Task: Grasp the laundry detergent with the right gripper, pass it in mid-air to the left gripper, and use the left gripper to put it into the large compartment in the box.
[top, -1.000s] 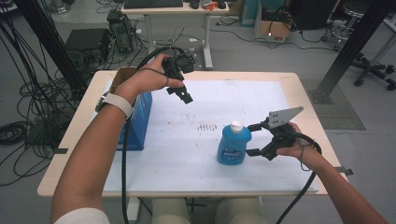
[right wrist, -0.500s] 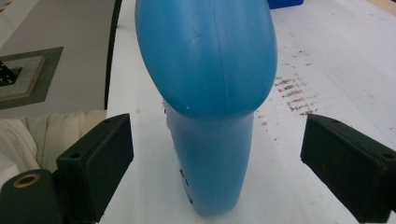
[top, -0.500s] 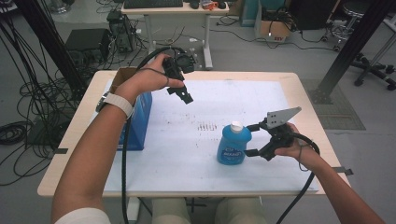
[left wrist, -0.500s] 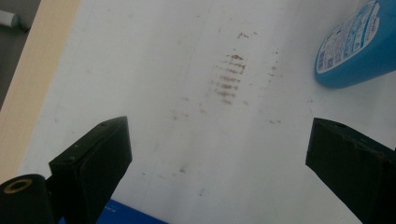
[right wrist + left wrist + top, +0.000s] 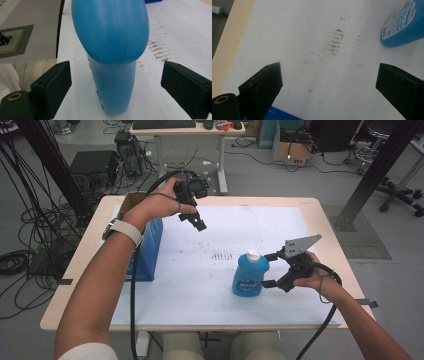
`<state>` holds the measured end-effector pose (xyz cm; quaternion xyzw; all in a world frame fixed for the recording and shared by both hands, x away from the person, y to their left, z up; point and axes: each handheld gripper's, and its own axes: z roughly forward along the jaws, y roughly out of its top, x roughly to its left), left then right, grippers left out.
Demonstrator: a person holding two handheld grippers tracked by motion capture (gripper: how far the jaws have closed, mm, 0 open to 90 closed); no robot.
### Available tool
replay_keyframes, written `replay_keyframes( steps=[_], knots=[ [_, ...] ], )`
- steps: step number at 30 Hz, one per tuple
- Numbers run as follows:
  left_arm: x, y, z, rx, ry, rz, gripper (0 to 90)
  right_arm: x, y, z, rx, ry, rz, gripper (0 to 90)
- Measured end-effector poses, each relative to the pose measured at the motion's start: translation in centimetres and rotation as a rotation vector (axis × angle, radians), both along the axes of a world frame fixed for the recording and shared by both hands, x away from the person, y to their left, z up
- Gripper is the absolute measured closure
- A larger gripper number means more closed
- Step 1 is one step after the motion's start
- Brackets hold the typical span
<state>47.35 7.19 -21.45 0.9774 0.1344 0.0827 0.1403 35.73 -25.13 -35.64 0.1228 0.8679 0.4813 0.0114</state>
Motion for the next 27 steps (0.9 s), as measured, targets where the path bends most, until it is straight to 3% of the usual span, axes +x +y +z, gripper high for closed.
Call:
replay_keyframes(
  steps=[27],
  knots=[
    [-0.16,0.14,0.15,-0.008,-0.004,0.011,7.2,-0.17,-0.03,0.16,-0.003,0.001,0.001,9.5]
  ],
)
